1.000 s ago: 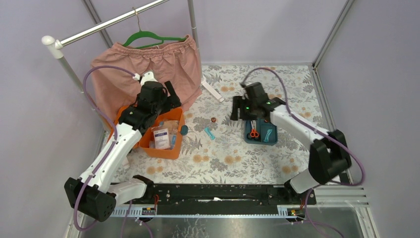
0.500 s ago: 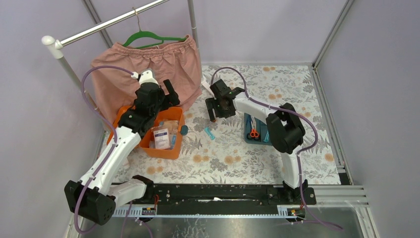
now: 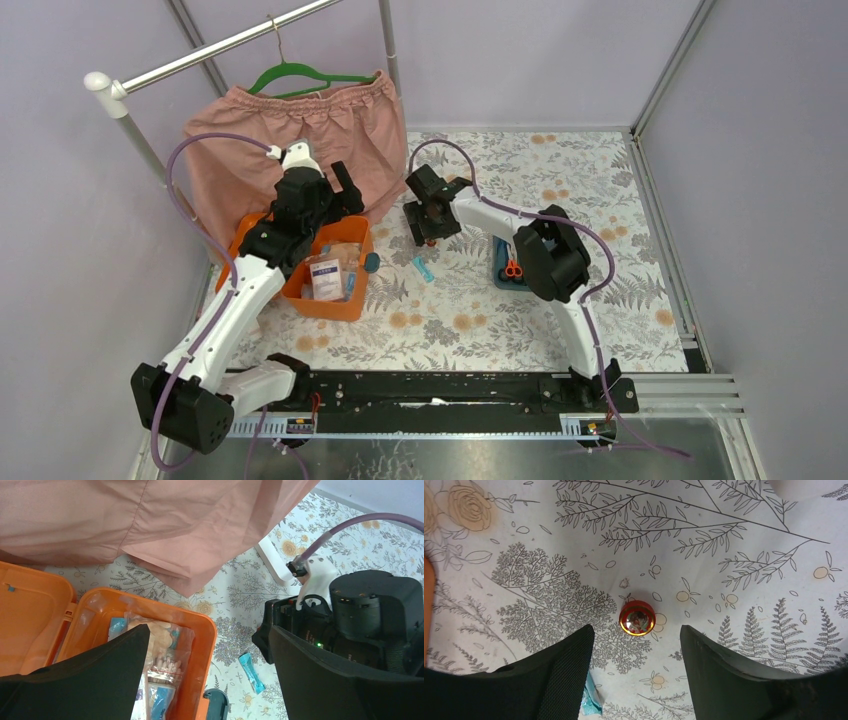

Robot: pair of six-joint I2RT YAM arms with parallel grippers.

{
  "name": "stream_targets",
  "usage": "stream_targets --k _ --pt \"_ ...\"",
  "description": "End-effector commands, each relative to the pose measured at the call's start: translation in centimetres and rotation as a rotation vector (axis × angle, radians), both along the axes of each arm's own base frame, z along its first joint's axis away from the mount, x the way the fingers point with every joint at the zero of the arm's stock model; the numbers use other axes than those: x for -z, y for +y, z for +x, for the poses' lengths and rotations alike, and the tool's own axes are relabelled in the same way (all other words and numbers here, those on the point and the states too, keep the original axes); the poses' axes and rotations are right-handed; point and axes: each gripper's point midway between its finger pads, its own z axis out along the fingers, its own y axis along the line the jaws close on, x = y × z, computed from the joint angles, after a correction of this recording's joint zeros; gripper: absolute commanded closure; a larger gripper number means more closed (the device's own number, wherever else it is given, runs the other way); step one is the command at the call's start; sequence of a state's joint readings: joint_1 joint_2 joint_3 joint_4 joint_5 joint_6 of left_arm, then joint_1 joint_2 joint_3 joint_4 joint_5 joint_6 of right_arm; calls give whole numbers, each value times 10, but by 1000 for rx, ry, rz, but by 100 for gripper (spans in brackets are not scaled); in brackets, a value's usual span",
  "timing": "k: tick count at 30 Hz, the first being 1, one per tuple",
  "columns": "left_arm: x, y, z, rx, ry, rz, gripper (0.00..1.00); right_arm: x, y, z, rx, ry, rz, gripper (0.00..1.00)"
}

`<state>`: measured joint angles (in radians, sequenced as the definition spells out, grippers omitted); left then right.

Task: Organize the medicine kit

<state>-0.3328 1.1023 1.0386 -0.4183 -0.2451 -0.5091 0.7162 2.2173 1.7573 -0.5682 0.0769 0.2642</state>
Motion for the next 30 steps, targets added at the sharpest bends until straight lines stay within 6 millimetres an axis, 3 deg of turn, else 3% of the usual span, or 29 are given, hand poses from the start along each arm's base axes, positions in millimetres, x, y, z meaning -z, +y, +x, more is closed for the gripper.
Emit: stream_targets --k 1,9,19,25,30 --pt "-3 0 5 14 -31 4 1 2 -1 5 -12 -14 -58 30" --pt "2 0 7 9 -16 10 2 16 1 1 -26 13 -85 41" --pt "1 4 6 -11 -18 16 2 6 0 -2 -9 -4 -65 70" --pt "0 4 7 -10 -19 15 1 -33 -3 0 20 -87 -4 75" --pt "1 2 6 -2 -16 12 2 -72 -48 3 106 -160 -41 75"
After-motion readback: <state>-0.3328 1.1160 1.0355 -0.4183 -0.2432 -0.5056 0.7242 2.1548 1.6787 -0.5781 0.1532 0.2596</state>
